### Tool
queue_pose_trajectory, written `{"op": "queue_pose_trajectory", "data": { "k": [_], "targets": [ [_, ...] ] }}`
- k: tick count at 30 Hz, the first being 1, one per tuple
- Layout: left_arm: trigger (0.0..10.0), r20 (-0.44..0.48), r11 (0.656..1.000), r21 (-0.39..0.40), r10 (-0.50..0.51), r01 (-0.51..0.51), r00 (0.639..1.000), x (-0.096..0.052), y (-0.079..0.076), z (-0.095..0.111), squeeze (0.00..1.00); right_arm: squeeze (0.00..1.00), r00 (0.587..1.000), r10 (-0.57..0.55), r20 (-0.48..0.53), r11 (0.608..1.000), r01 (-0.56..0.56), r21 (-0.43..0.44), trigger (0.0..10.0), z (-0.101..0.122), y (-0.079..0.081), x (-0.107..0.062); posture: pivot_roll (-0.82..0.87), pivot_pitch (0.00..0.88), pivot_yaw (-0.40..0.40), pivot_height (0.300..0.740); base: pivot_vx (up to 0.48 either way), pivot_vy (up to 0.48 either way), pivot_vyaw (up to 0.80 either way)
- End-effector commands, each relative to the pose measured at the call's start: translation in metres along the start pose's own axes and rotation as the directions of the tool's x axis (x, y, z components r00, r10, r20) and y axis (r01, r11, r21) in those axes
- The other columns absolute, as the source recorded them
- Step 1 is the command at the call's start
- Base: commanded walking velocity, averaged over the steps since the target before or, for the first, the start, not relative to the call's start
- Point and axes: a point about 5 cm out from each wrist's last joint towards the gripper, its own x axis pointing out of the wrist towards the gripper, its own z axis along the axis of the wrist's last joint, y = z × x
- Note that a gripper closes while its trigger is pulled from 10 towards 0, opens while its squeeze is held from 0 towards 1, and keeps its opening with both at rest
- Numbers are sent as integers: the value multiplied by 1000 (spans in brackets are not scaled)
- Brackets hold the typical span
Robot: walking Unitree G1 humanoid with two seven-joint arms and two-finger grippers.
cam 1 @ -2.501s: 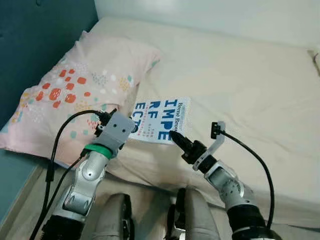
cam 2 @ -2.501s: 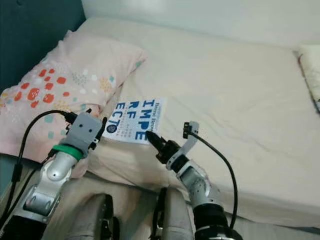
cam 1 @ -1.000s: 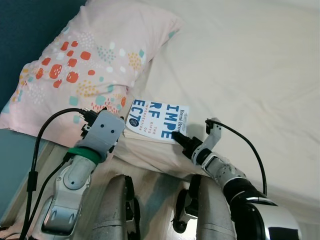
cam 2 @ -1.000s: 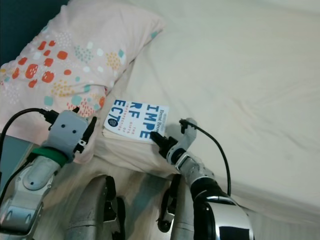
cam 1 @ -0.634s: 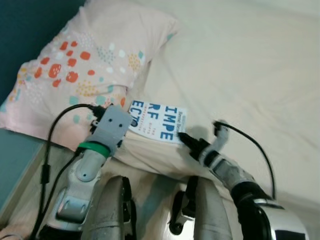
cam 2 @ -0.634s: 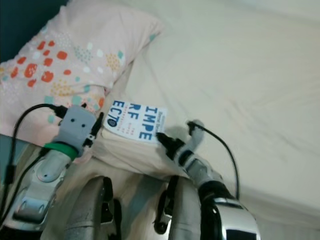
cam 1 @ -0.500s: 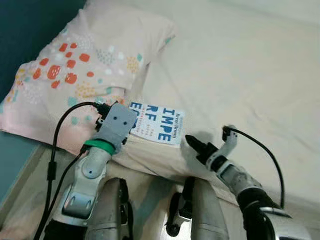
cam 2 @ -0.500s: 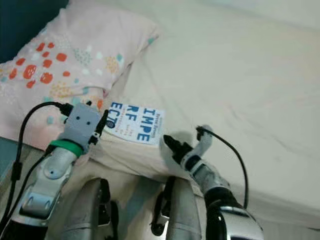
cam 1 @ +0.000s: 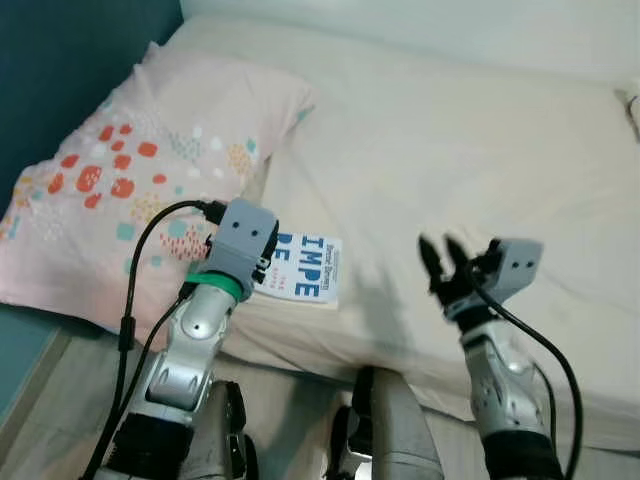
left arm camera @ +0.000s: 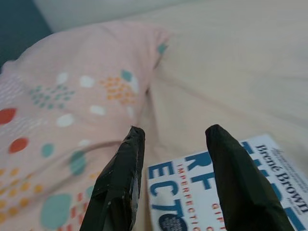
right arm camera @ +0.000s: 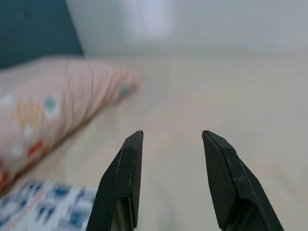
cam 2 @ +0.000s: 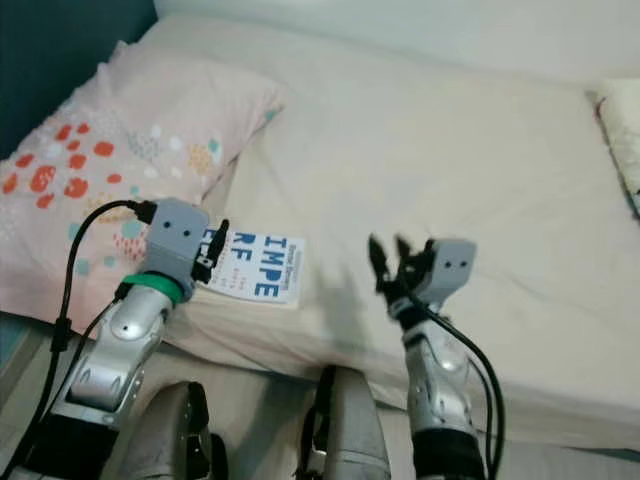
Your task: Clean up the room
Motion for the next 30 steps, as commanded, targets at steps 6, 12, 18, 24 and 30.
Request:
{"op": "queue_pose_trajectory", "data": {
  "k": [6, 12, 18, 24, 30],
  "targets": [
    [10000, -85, 985, -128, 108, -118, 991, 2, 19, -16, 0, 0, 999, -29, 32, 998, 31, -59, 10000, 0, 21, 2, -70, 40, 11, 606, 0, 0, 0],
    [10000, -21, 968, -99, 228, -229, 973, 4, 34, -8, 0, 0, 999, -47, 9, 999, 47, -20, 10000, -2, 23, -2, -66, 40, 2, 606, 0, 0, 0],
    [10000, 161, 924, 50, 367, -379, 916, 4, 49, 15, 0, 0, 997, -77, 2, 997, 77, 9, 10000, -5, 22, -1, -54, 36, -8, 606, 0, 0, 0],
    [10000, 221, 914, 55, 382, -402, 898, 4, 52, 29, 0, 0, 995, -98, 0, 995, 98, -9, 10000, -5, 20, 4, -46, 36, -13, 620, 0, 0, 0],
    [10000, 161, 943, -2, 328, -332, 931, 7, 46, 21, 0, 0, 994, -106, 7, 994, 106, -26, 10000, -1, 17, 4, -43, 39, -14, 638, 0, 0, 0]
  ]
}}
